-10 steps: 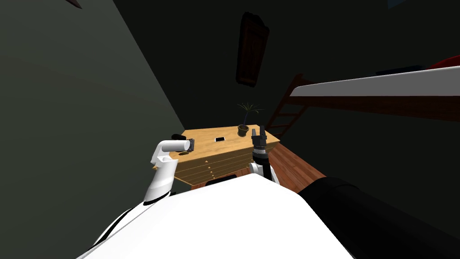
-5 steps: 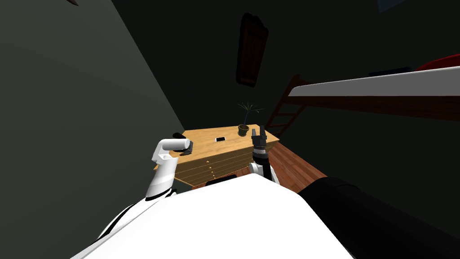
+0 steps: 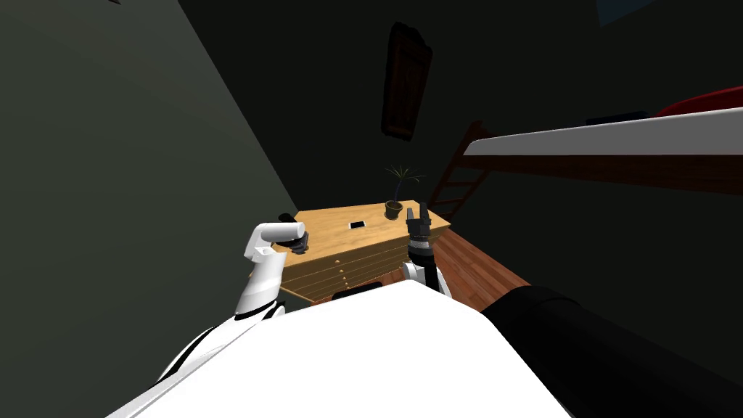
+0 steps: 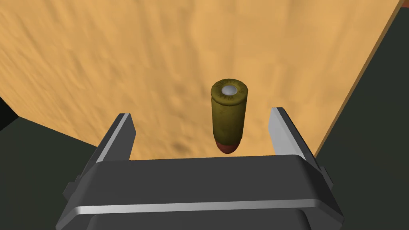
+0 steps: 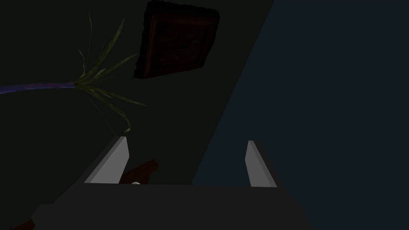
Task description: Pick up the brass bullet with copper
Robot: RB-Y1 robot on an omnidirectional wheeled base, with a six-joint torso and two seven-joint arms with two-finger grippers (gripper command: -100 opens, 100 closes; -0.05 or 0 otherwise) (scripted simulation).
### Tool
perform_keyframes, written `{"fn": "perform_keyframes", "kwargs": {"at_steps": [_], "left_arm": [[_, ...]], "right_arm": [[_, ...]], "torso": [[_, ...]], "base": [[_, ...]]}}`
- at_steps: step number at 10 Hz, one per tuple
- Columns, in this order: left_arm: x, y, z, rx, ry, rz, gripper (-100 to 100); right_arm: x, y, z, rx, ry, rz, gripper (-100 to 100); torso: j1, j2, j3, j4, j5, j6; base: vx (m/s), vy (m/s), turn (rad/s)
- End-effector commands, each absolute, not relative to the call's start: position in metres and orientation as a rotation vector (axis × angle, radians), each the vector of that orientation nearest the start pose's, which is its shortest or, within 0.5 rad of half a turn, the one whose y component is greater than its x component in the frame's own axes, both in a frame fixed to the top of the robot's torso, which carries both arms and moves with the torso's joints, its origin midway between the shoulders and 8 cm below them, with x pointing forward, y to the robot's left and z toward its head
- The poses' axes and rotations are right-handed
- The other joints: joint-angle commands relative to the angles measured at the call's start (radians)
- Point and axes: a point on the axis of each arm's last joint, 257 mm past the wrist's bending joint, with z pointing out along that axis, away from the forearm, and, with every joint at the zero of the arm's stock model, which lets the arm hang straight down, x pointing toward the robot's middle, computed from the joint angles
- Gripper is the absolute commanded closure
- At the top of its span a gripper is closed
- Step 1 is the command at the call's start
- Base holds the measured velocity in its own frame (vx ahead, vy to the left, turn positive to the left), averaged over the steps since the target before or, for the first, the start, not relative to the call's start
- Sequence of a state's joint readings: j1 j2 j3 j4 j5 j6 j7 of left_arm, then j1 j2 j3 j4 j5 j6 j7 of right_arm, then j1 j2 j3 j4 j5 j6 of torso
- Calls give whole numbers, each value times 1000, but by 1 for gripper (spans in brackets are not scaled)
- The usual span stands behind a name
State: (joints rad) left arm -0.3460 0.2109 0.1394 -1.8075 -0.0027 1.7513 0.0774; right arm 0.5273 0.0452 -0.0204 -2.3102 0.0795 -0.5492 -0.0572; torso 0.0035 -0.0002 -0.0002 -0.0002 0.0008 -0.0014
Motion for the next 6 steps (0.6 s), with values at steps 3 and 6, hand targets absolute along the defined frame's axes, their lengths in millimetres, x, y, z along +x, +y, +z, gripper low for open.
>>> {"fn": "perform_keyframes", "kwargs": {"at_steps": [3, 6], "left_arm": [[433, 331, -286, -2109, 1807, -126, -100], [426, 334, -287, -2130, 1809, -89, -100]], "right_arm": [[327, -280, 38, 612, 572, 1286, 0], [327, -280, 38, 612, 572, 1286, 0]], "torso": [[-1, 0, 0, 0, 0, 0], [-1, 0, 0, 0, 0, 0]], "base": [[13, 39, -29], [10, 40, -23]]}}
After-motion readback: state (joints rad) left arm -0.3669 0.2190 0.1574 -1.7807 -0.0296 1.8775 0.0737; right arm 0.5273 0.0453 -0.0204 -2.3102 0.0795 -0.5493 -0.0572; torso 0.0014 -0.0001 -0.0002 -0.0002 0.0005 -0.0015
